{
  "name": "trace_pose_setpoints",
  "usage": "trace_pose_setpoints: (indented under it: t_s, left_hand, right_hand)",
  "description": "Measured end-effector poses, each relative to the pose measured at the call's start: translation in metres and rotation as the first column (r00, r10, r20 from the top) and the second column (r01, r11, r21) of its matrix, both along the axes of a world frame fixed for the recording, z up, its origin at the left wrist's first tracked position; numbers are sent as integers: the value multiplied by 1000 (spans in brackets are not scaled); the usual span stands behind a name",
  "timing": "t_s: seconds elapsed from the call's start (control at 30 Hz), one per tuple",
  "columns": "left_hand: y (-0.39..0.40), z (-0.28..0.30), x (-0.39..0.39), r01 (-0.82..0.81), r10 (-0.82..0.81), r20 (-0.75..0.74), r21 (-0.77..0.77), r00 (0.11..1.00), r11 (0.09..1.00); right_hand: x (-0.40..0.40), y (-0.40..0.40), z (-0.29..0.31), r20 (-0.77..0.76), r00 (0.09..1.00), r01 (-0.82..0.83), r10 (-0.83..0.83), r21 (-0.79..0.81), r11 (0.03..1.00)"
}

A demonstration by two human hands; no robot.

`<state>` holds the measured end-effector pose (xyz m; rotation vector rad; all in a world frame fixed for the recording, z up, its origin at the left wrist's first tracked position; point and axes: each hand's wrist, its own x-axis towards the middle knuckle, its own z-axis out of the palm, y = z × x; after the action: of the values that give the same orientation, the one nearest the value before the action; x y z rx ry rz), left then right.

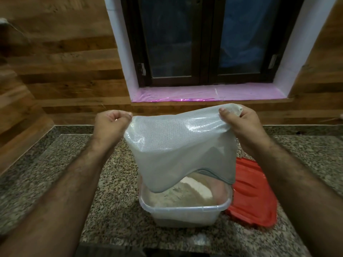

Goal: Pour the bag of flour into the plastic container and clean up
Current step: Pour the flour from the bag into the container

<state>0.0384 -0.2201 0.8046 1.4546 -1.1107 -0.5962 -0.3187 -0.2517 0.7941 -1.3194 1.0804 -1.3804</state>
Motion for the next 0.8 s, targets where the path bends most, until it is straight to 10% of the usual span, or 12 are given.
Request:
trace_pose_setpoints:
  t_s: [0.8]
  left_hand:
    - [1, -15, 21, -97, 97, -9, -42, 995, 994]
  right_hand:
    - [28, -10, -67, -91, 979, 174, -182, -93, 980]
